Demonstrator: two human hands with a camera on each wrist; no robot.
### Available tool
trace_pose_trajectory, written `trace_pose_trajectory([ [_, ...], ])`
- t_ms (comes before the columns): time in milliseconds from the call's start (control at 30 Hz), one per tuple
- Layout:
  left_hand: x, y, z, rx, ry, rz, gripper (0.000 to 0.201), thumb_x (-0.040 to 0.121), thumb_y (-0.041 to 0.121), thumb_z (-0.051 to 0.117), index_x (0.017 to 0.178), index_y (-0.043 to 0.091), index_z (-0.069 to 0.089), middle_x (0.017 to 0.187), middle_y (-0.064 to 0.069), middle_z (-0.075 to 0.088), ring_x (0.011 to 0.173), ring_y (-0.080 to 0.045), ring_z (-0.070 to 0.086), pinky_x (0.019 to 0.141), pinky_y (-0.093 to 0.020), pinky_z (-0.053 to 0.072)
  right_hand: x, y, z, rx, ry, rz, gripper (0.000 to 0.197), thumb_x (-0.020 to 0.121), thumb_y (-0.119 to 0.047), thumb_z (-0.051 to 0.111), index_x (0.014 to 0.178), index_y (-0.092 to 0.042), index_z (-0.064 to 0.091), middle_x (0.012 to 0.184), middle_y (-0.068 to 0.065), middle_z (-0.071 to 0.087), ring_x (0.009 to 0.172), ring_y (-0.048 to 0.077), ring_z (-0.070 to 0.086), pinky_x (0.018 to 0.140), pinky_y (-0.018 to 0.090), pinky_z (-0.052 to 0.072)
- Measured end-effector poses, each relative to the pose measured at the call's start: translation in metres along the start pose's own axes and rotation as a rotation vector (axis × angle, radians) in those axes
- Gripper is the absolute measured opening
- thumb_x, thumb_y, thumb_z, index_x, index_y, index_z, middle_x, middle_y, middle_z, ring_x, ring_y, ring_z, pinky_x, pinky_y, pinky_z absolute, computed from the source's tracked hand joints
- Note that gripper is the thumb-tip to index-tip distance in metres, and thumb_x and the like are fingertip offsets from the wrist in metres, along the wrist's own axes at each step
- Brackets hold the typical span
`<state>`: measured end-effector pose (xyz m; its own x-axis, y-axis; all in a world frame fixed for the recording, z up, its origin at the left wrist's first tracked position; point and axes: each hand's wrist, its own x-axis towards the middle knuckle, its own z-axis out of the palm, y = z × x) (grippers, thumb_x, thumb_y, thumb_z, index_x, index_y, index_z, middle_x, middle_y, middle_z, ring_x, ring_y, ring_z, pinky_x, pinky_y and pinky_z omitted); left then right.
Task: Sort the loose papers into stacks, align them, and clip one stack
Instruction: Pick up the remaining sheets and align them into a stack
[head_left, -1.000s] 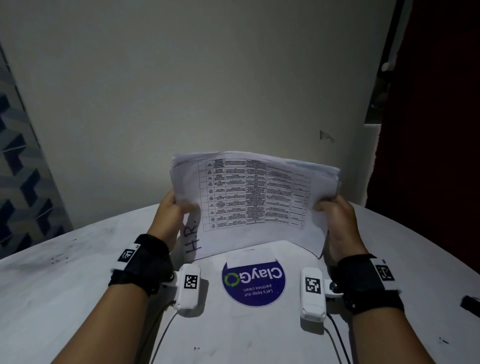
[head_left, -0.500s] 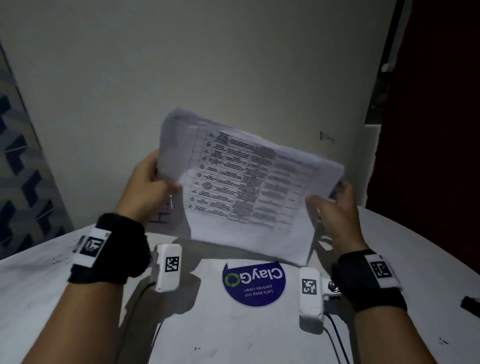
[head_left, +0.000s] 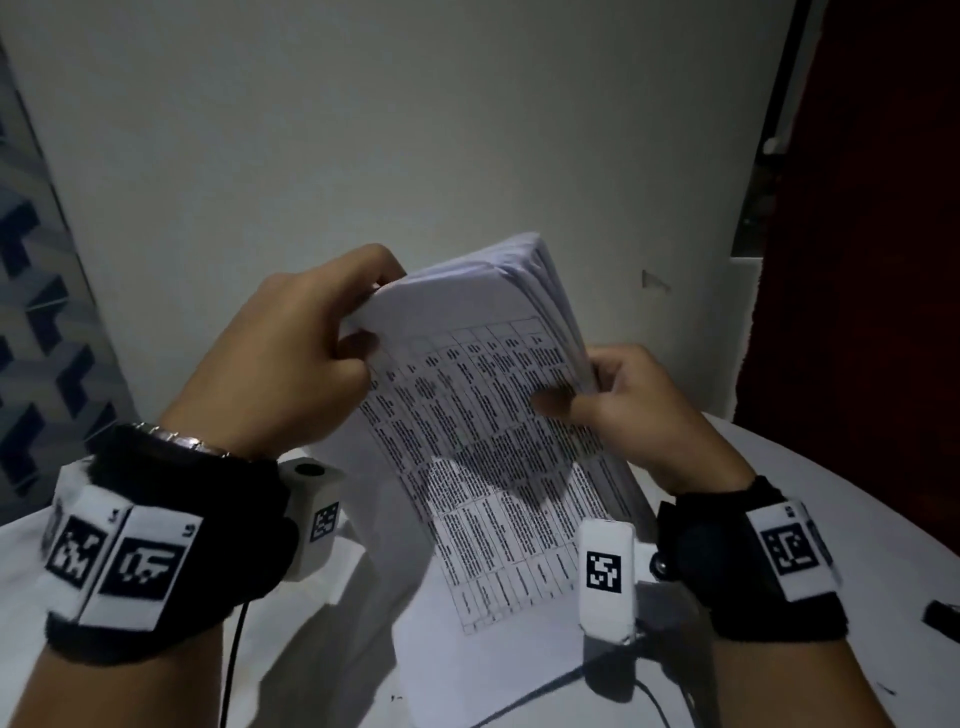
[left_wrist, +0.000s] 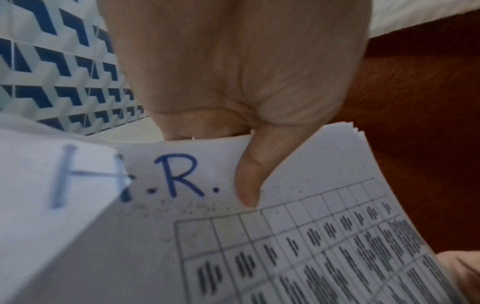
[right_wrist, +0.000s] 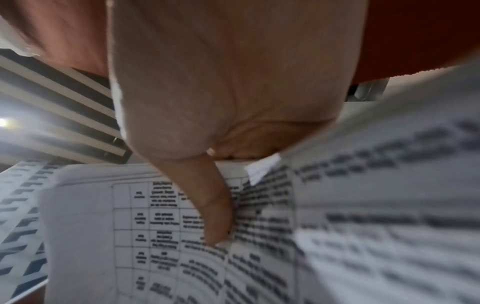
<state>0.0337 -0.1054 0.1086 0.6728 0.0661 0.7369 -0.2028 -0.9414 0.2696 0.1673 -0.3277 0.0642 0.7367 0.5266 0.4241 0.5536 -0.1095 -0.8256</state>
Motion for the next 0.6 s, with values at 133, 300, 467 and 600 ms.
trace_pose_trajectory([
  [133, 0.007, -0.022, 0.020, 0.026, 0.380, -0.096, 0.067, 0.075, 0.018, 0.081, 0.135, 0.020, 0.050, 0.131, -0.001, 0.055, 0.124, -0.029, 0.051, 0.100, -0.034, 0.039, 0.003, 0.006, 0.002, 0.084, 0.125, -0.008, 0.009, 0.087, -0.004, 0.074, 0.088, -0.013, 0.077, 0.094, 0.023, 0.074, 0.083, 0.028, 0.069, 0.091, 0.065, 0.052],
  [300, 0.009, -0.046, 0.050, -0.962, 0.081, -0.590, 0.081, 0.067, 0.007, 0.087, 0.140, 0.007, 0.052, 0.131, -0.008, 0.070, 0.124, -0.029, 0.065, 0.099, -0.039, 0.053, 0.004, 0.007, 0.005, 0.349, 0.265, 0.029, 0.028, 0.089, 0.005, 0.068, 0.094, -0.021, 0.076, 0.095, -0.003, 0.081, 0.096, 0.016, 0.076, 0.087, 0.032, 0.059],
  [467, 0.011, -0.029, 0.073, -0.721, 0.324, -0.463, 0.030, 0.083, -0.008, 0.074, 0.106, 0.012, 0.070, 0.090, 0.005, 0.078, 0.083, 0.002, 0.073, 0.077, -0.021, 0.060, 0.009, 0.006, 0.029, 0.296, 0.475, -0.057, 0.025, 0.094, -0.002, 0.068, 0.083, -0.023, 0.072, 0.086, 0.005, 0.076, 0.080, 0.007, 0.065, 0.070, 0.017, 0.052],
  [600, 0.012, -0.014, 0.081, -0.614, 0.446, -0.316, 0.043, 0.088, -0.003, 0.073, 0.092, 0.038, 0.060, 0.092, 0.019, 0.069, 0.081, 0.006, 0.066, 0.064, -0.009, 0.050, 0.010, 0.000, 0.047, 0.231, 0.568, -0.123, 0.018, 0.096, -0.009, 0.067, 0.089, -0.026, 0.070, 0.079, -0.012, 0.072, 0.072, -0.006, 0.065, 0.065, 0.007, 0.049],
])
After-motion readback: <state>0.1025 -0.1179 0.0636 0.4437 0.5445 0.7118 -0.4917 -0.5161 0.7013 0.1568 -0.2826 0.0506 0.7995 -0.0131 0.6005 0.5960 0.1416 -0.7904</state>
